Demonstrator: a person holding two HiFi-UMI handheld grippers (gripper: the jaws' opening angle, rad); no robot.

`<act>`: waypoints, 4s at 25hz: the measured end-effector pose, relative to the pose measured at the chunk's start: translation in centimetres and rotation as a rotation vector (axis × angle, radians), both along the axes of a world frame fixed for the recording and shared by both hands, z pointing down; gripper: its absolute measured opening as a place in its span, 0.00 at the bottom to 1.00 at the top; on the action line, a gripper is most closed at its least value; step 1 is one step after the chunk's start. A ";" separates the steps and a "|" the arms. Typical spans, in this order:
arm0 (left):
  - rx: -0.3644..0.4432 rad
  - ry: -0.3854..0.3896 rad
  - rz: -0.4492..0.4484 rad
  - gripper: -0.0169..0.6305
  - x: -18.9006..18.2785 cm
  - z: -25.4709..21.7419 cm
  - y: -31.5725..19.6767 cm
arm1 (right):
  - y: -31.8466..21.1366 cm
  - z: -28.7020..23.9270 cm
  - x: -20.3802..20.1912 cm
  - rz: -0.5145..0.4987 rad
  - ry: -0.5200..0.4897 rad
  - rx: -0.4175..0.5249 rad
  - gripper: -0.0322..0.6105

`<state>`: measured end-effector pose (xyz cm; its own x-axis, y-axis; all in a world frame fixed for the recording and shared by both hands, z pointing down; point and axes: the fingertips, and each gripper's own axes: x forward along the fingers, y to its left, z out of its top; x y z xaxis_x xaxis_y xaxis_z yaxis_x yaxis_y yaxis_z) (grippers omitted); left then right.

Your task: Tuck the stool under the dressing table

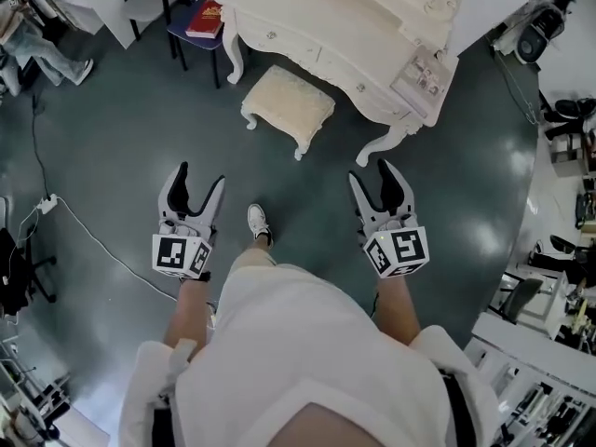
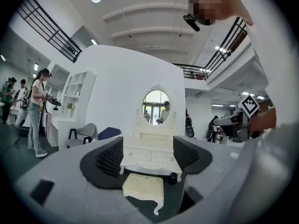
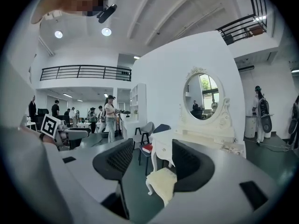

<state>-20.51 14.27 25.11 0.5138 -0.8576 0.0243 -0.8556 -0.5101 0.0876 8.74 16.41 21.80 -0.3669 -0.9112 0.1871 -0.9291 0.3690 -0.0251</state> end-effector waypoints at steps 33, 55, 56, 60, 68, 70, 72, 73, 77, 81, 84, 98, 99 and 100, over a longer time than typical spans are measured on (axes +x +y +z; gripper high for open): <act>-0.071 -0.092 0.073 0.54 10.0 2.0 -28.4 | -28.3 8.0 5.6 -0.077 0.006 -0.192 0.44; -0.222 -0.220 0.276 0.57 8.7 26.3 -35.6 | -31.4 30.9 -0.1 -0.021 0.135 -0.424 0.53; -0.231 -0.222 0.278 0.57 8.7 27.4 -35.6 | -31.1 32.0 -0.3 -0.019 0.139 -0.438 0.54; -0.274 -0.260 0.300 0.57 8.8 32.0 -35.3 | -29.7 35.8 -0.6 -0.010 0.145 -0.479 0.54; -0.342 -0.359 0.348 0.57 9.3 39.5 -35.7 | -27.0 46.1 0.7 0.023 0.206 -0.615 0.54; -0.349 -0.375 0.355 0.58 9.5 41.5 -35.8 | -26.5 48.5 1.1 0.030 0.216 -0.637 0.54; -0.362 -0.390 0.354 0.58 9.6 43.7 -35.9 | -26.3 50.7 1.2 0.025 0.226 -0.651 0.54; -0.372 -0.397 0.353 0.58 9.6 44.9 -36.0 | -26.2 51.8 1.1 0.022 0.233 -0.657 0.55; -0.418 -0.407 0.335 0.59 9.2 49.6 -36.6 | -25.9 55.9 0.9 0.024 0.243 -0.688 0.56; -0.437 -0.439 0.343 0.59 9.0 52.6 -38.0 | -26.4 58.8 0.9 0.031 0.248 -0.697 0.57; -0.439 -0.481 0.364 0.58 8.8 54.5 -38.6 | -26.5 60.6 1.4 0.045 0.257 -0.710 0.57; -0.471 -0.576 0.458 0.62 8.5 59.0 -39.9 | -26.7 63.8 2.2 0.030 0.308 -0.717 0.57; -0.473 -0.581 0.466 0.62 8.6 59.2 -40.0 | -26.8 63.9 2.1 0.031 0.303 -0.716 0.57; -0.475 -0.584 0.474 0.62 8.7 59.5 -40.0 | -26.9 64.0 2.0 0.029 0.301 -0.714 0.57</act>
